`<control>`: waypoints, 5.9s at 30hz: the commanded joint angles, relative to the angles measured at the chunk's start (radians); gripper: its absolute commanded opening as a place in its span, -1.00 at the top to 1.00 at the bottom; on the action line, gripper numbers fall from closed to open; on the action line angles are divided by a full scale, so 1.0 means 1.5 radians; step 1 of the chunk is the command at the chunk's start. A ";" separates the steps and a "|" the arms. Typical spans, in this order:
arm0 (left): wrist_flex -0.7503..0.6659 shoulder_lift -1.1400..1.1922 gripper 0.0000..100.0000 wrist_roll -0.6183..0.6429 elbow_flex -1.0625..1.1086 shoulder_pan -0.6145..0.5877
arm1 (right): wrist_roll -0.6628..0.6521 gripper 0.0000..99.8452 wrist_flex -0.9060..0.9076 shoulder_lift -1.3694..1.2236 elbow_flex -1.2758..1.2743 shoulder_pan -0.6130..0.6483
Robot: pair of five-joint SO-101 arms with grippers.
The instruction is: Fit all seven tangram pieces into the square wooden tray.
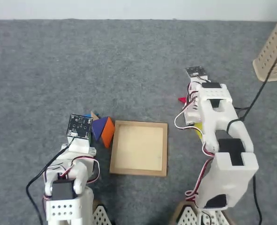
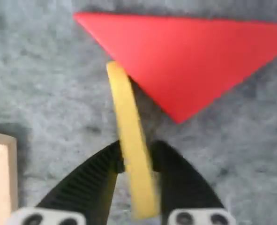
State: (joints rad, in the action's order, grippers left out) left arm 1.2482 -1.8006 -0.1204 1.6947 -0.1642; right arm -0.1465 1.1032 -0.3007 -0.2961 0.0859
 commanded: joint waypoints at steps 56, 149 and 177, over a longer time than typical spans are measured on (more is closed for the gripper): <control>0.004 0.000 0.98 -0.005 -0.006 -0.002 | -0.364 0.74 0.010 0.217 -0.068 0.386; 0.004 0.000 0.98 -0.005 -0.006 -0.002 | 0.055 0.67 -0.079 0.359 -0.276 0.210; 0.004 0.000 0.98 -0.005 -0.006 -0.002 | 0.060 0.74 -0.126 0.220 -0.282 0.224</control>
State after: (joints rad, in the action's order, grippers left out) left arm 1.2482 -1.8006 -0.1204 1.6947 -0.1642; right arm -0.0683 0.9283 0.0706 -0.7733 0.4818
